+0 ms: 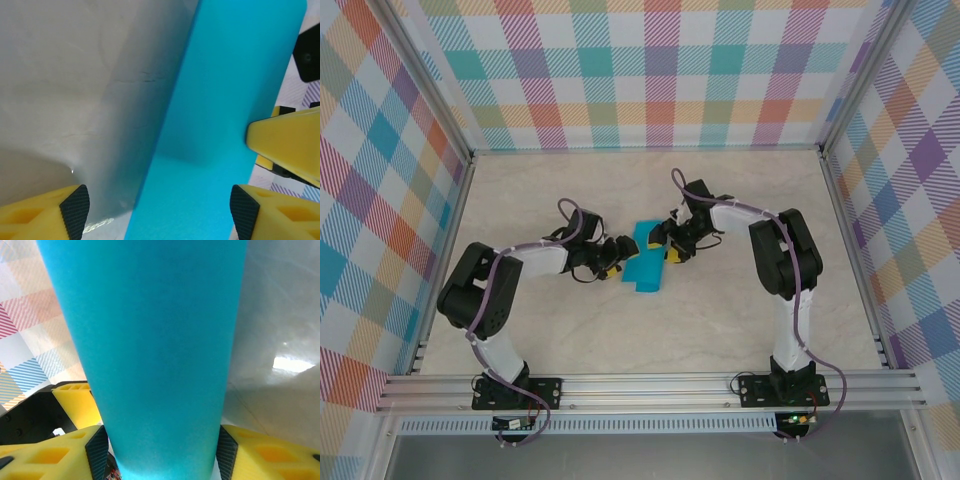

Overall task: Fold a paper plane with a square sheet of paper (pick it up from the middle)
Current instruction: Fold a square sheet of paper at the center of the table.

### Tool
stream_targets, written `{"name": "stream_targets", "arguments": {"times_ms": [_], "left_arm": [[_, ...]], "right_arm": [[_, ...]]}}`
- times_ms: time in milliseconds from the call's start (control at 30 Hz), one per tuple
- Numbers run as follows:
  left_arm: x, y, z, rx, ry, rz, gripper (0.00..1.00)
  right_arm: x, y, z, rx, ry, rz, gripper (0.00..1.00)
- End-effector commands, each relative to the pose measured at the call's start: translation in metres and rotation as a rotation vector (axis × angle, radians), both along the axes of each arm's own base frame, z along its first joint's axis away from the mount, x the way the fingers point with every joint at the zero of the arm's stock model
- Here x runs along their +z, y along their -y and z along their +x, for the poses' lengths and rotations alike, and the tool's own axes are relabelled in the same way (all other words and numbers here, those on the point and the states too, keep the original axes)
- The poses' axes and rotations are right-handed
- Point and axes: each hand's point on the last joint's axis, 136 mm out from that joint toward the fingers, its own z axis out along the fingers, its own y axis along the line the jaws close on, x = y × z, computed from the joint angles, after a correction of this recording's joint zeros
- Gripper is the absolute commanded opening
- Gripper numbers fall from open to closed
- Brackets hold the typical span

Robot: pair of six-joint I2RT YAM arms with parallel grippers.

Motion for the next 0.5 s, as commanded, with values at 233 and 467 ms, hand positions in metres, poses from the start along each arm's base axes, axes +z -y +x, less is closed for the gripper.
{"name": "stream_targets", "arguments": {"times_ms": [233,467], "left_arm": [[0.004,0.026,0.010,-0.055,0.009,-0.090,0.66],[0.004,0.037,0.012,-0.081,0.005,-0.108,0.51]], "right_arm": [[0.015,0.008,-0.003,-0.008,0.007,0.045,0.62],[0.016,0.017,0.000,-0.050,0.001,0.057,0.62]]}}
